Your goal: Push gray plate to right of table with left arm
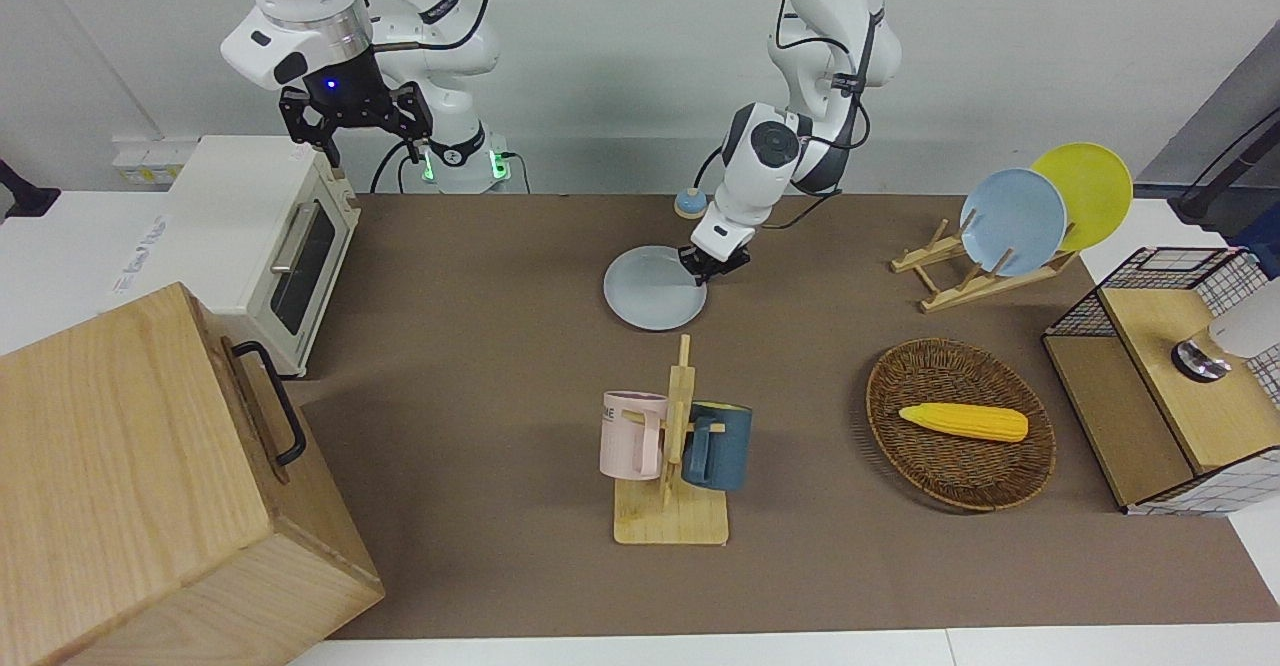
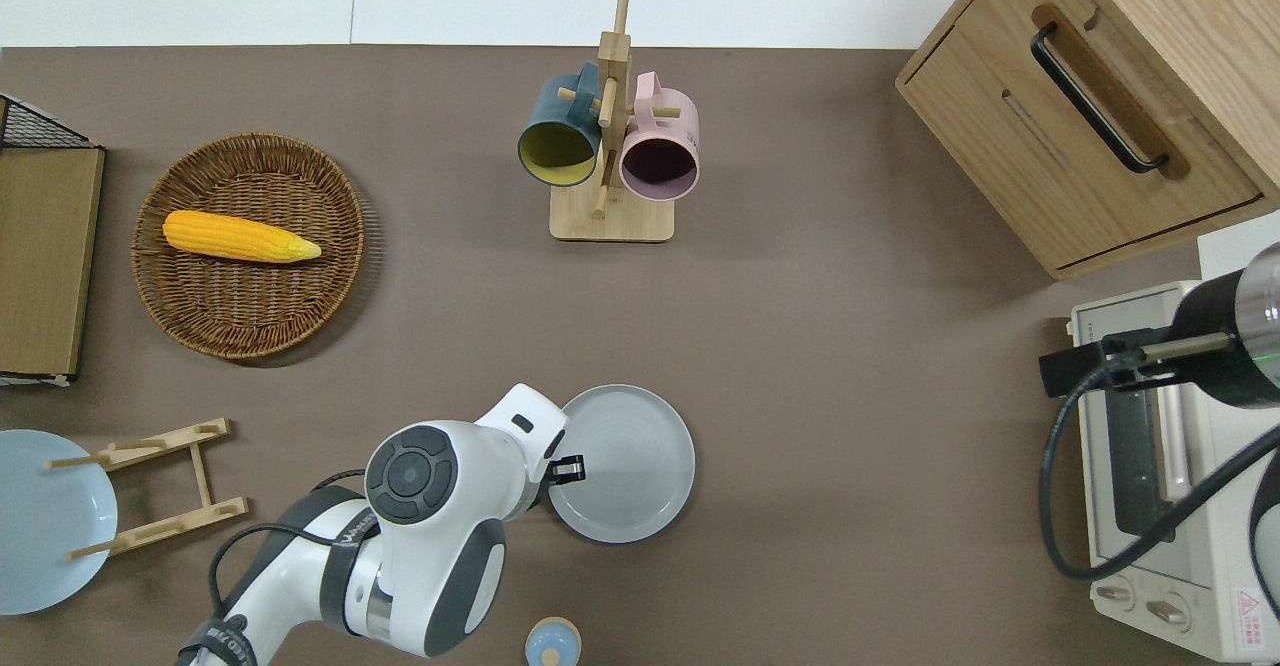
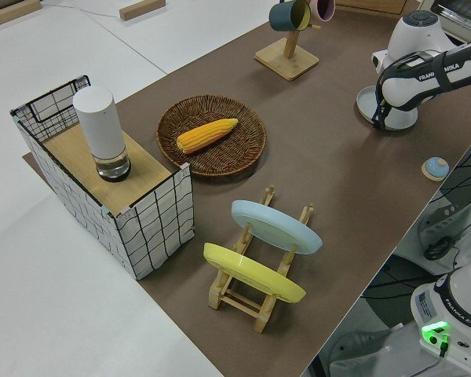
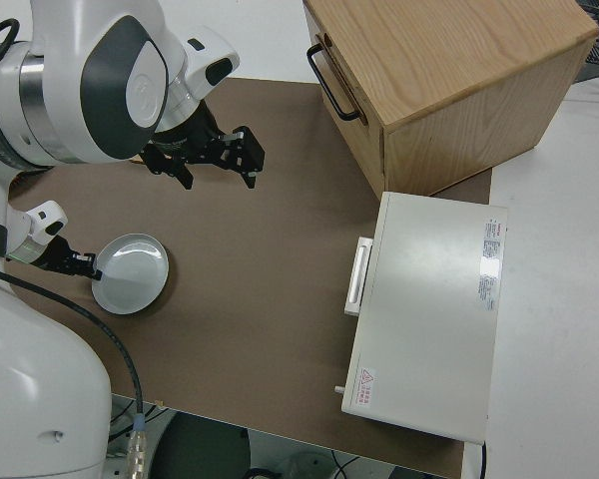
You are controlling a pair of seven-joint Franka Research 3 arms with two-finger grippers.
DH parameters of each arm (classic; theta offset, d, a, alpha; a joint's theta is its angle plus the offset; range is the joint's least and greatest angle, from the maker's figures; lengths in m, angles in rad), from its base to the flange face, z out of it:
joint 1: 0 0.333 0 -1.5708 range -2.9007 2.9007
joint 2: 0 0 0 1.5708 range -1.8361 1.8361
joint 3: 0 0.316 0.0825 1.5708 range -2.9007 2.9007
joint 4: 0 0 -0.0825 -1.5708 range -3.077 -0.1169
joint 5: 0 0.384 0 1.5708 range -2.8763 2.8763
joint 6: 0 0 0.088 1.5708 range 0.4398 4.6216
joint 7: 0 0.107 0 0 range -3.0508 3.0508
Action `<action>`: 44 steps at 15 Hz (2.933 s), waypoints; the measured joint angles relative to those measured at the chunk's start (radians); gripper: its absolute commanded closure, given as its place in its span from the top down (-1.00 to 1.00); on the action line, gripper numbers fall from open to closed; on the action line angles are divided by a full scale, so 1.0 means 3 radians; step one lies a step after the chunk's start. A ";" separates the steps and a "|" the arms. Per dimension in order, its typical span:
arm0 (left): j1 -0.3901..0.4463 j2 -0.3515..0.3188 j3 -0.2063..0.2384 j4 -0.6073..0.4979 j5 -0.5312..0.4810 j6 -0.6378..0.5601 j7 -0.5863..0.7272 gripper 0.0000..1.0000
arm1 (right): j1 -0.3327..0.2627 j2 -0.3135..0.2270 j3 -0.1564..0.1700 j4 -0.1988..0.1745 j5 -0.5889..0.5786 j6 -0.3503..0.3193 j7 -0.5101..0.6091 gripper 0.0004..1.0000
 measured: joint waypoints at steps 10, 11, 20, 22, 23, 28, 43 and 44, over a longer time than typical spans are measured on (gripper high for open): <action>-0.0136 0.0444 -0.0279 0.0446 -0.0001 0.0335 -0.0483 -1.00 | 0.0000 0.0000 0.0000 0.0000 0.0000 0.0000 0.0000 0.99; -0.0190 0.0499 -0.0280 0.0497 -0.0001 0.0400 -0.0553 -1.00 | 0.0000 0.0000 0.0000 0.0000 0.0000 0.0000 0.0000 0.99; -0.0381 0.0742 -0.0281 0.0777 -0.0001 0.0509 -0.0735 -0.92 | 0.0000 0.0000 0.0000 0.0000 0.0000 0.0000 0.0000 0.99; -0.0381 0.0744 -0.0281 0.0779 -0.0001 0.0509 -0.0735 -0.06 | 0.0000 0.0000 0.0000 0.0000 0.0000 0.0000 0.0000 0.99; -0.0382 0.0747 -0.0282 0.0780 0.0000 0.0513 -0.0735 0.32 | 0.0000 0.0000 0.0000 0.0000 0.0000 0.0000 0.0000 0.99; -0.0428 0.0861 -0.0289 0.0827 0.0001 0.0571 -0.0734 0.99 | 0.0000 0.0000 0.0000 0.0000 0.0000 0.0000 0.0000 0.99; 0.0200 0.0289 -0.0113 0.0877 0.0230 -0.0812 0.0413 0.99 | 0.0000 0.0000 0.0000 0.0000 0.0000 0.0000 0.0000 0.99; 0.0316 0.0205 -0.0110 0.0880 0.0231 -0.0942 0.0543 0.99 | 0.0000 0.0000 0.0000 0.0000 0.0000 0.0000 0.0000 0.99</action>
